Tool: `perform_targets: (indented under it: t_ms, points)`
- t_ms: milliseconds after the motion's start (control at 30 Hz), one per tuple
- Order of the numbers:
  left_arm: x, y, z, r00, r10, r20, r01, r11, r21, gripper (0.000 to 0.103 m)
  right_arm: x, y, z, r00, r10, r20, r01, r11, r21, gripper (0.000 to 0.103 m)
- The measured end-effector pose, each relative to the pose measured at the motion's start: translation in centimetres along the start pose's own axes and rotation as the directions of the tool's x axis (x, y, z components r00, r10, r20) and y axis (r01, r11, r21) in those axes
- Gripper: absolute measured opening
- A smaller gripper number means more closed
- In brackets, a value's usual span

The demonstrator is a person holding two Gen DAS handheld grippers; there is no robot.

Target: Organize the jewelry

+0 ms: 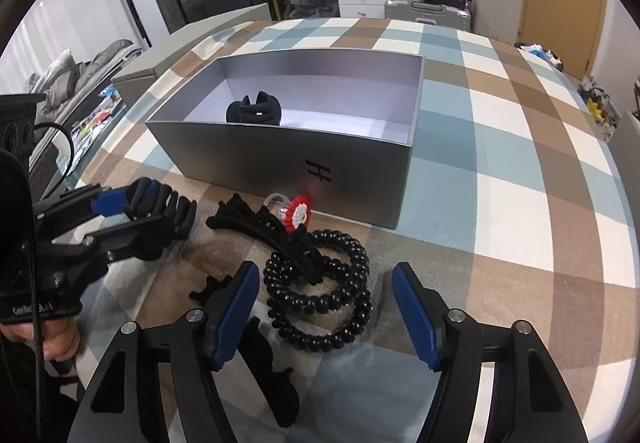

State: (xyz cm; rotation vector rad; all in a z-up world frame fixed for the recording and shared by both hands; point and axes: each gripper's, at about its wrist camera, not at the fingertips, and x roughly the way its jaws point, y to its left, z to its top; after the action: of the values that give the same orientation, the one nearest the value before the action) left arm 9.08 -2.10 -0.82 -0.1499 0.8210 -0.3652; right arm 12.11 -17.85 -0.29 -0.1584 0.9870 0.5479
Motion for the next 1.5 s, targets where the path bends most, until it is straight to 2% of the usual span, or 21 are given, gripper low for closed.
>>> perform_targets:
  t_ms: [133, 167, 267, 467, 700, 1100, 1500]
  points:
    - [0.0, 0.1, 0.0, 1.0, -0.004, 0.001, 0.004, 1.0, -0.006, 0.048, 0.0, 0.1, 0.0, 1.0, 0.006, -0.001, -0.006, 1.0, -0.013, 0.061]
    - [0.0, 0.1, 0.0, 1.0, -0.004, 0.002, 0.004, 1.0, -0.007, 0.048, -0.1, 0.2, 0.0, 1.0, 0.013, -0.001, -0.013, 1.0, -0.017, 0.053]
    - [-0.1, 0.1, 0.0, 1.0, -0.003, 0.004, 0.003, 1.0, -0.003, 0.048, -0.2, 0.6, 0.0, 1.0, 0.019, 0.007, -0.019, 0.999, -0.032, 0.047]
    - [-0.3, 0.1, 0.0, 1.0, -0.005, 0.01, 0.005, 1.0, -0.005, 0.048, -1.5, -0.4, -0.4, 0.998, 0.05, 0.032, -0.05, 0.999, 0.01, 0.037]
    - [-0.4, -0.1, 0.1, 1.0, -0.011, 0.013, 0.011, 1.0, -0.003, 0.048, -3.6, -1.4, -1.0, 0.994, 0.085, 0.074, -0.09, 0.994, 0.063, 0.035]
    - [-1.1, -0.5, 0.6, 0.999, -0.013, 0.038, 0.013, 1.0, 0.007, 0.048, -6.1, -2.2, -1.5, 0.984, 0.095, 0.151, -0.112, 0.988, 0.103, 0.034]
    - [-2.5, -0.3, 2.2, 0.994, 0.018, 0.105, -0.02, 1.0, 0.02, 0.048, -8.3, -1.8, 0.2, 0.944, 0.145, 0.296, -0.183, 0.977, 0.105, 0.034]
